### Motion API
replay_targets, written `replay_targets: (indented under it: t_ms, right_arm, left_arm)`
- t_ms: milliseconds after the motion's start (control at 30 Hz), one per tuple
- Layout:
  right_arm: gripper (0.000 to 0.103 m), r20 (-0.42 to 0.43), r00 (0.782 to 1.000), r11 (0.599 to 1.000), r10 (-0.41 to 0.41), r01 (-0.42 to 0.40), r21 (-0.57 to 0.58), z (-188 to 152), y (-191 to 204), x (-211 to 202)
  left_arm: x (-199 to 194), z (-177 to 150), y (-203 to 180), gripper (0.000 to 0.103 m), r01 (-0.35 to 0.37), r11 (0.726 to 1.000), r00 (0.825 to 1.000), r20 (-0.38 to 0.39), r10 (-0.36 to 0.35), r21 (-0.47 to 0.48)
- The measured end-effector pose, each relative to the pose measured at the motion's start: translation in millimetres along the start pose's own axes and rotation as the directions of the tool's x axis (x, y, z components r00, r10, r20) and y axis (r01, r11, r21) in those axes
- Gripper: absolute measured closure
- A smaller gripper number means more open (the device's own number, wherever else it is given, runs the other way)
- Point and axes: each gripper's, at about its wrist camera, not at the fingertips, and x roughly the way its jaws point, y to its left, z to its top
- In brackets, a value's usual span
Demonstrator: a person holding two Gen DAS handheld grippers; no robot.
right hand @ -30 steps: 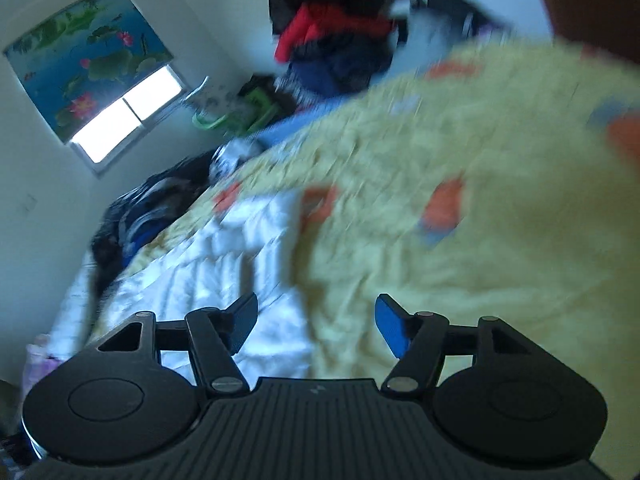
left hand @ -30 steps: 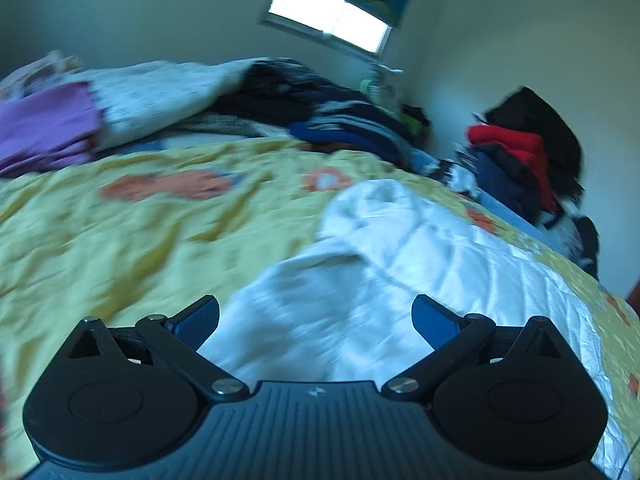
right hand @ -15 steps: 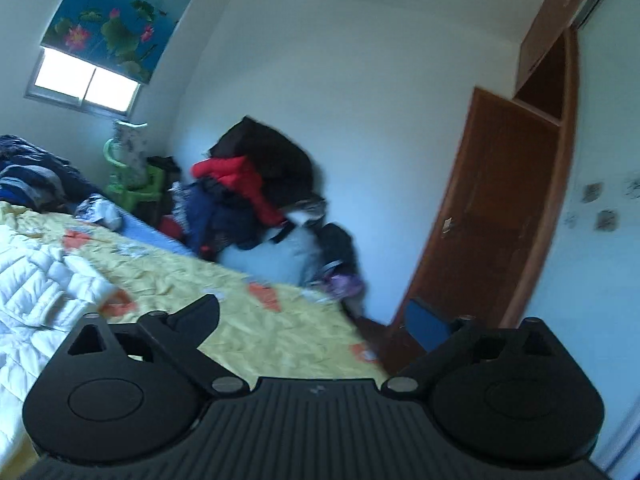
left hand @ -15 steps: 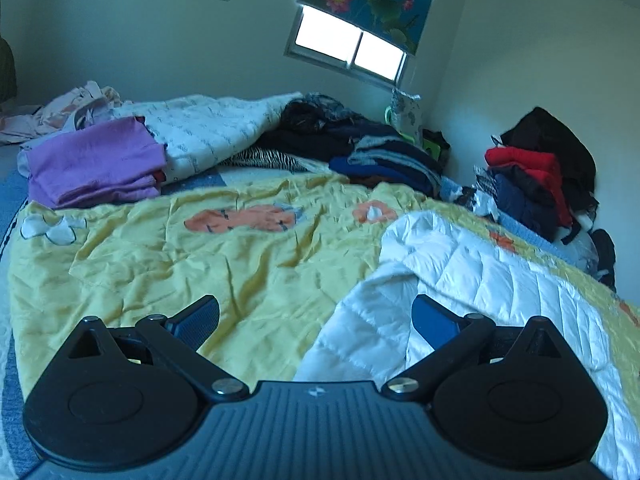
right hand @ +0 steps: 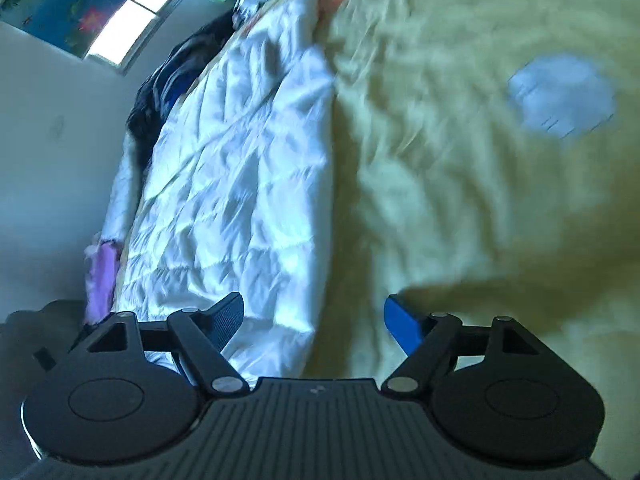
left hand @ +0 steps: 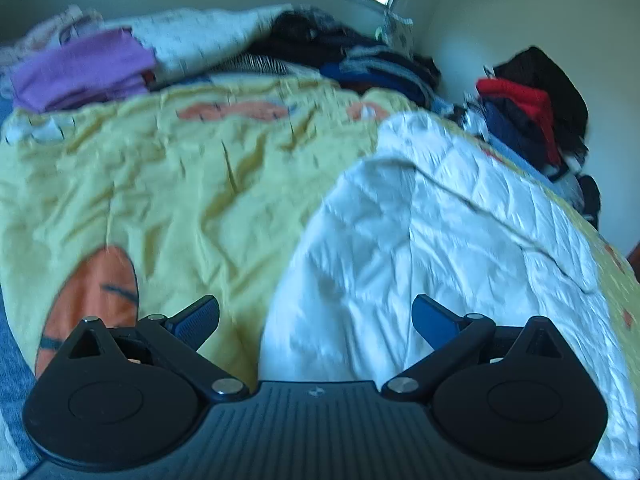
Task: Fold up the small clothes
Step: 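Grasp the jacket hem with the left gripper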
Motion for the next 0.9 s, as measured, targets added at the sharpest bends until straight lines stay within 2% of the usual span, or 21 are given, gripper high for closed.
replay_targets:
  t_ms: [133, 233, 400, 467, 500, 533, 567, 600, 667, 733, 800, 833, 867, 900]
  right_arm:
    - [0.023, -0.042, 0.994, 0.995, 0.100, -0.099, 0.021, 2, -1, 18]
    - [0.027, -0.059, 0.986, 0.987, 0.157, -0.155, 0.041, -2, 1, 25]
    - [0.030, -0.052, 0.979, 0.978, 0.196, -0.192, 0.080, -18, -7, 14]
    - [0.033, -0.046, 0.979, 0.978, 0.196, -0.192, 0.083, -22, -7, 11]
    - [0.035, -0.045, 0.979, 0.978, 0.197, -0.193, 0.084, -23, -1, 11]
    - [0.036, -0.043, 0.979, 0.977, 0.201, -0.196, 0.088, -25, -3, 11]
    - [0.044, -0.042, 0.978, 0.975, 0.205, -0.200, 0.095, -26, -5, 9]
    - [0.049, -0.041, 0.977, 0.974, 0.208, -0.203, 0.100, -28, -7, 9]
    - [0.053, -0.037, 0.976, 0.971, 0.216, -0.211, 0.110, -30, -11, 8]
    - [0.053, -0.031, 0.971, 0.965, 0.236, -0.230, 0.123, -33, -13, 12]
    - [0.053, -0.033, 0.965, 0.958, 0.259, -0.252, 0.136, -34, -13, 16]
    - [0.053, -0.032, 0.963, 0.956, 0.267, -0.260, 0.139, -34, -13, 17]
    - [0.058, -0.026, 0.962, 0.954, 0.271, -0.265, 0.138, -35, -12, 18]
    - [0.075, -0.025, 0.961, 0.953, 0.276, -0.270, 0.141, -36, -12, 20]
  left_arm:
    - [2, -4, 6, 0.000, 0.033, 0.999, 0.997, -0.064, -0.035, -0.035]
    - [7, -3, 17, 0.000, 0.094, 0.989, 0.986, -0.126, -0.109, -0.118]
    - [9, 4, 32, 0.000, 0.162, 0.952, 0.967, -0.148, -0.205, -0.260]
    - [8, 5, 25, 0.004, 0.165, 0.958, 0.967, -0.153, -0.204, -0.234]
    - [7, 6, 19, 0.019, 0.153, 0.968, 0.970, -0.157, -0.185, -0.197]
    - [8, 6, 12, 0.042, 0.137, 0.978, 0.972, -0.172, -0.163, -0.155]
    - [10, 6, 6, 0.049, 0.116, 0.986, 0.972, -0.190, -0.137, -0.120]
    - [11, 5, 2, 0.053, 0.099, 0.991, 0.971, -0.209, -0.115, -0.085]
    - [13, 4, -3, 0.053, 0.097, 0.994, 0.968, -0.226, -0.105, -0.048]
    - [13, 4, -5, 0.053, 0.119, 0.992, 0.962, -0.243, -0.125, -0.039]
    - [10, 4, -6, 0.053, 0.121, 0.992, 0.963, -0.238, -0.126, -0.034]
    - [9, 5, -7, 0.067, 0.118, 0.993, 0.964, -0.236, -0.121, -0.027]
    - [9, 5, -8, 0.075, 0.110, 0.994, 0.964, -0.240, -0.111, -0.016]
    - [10, 5, -8, 0.084, 0.099, 0.995, 0.964, -0.246, -0.098, -0.010]
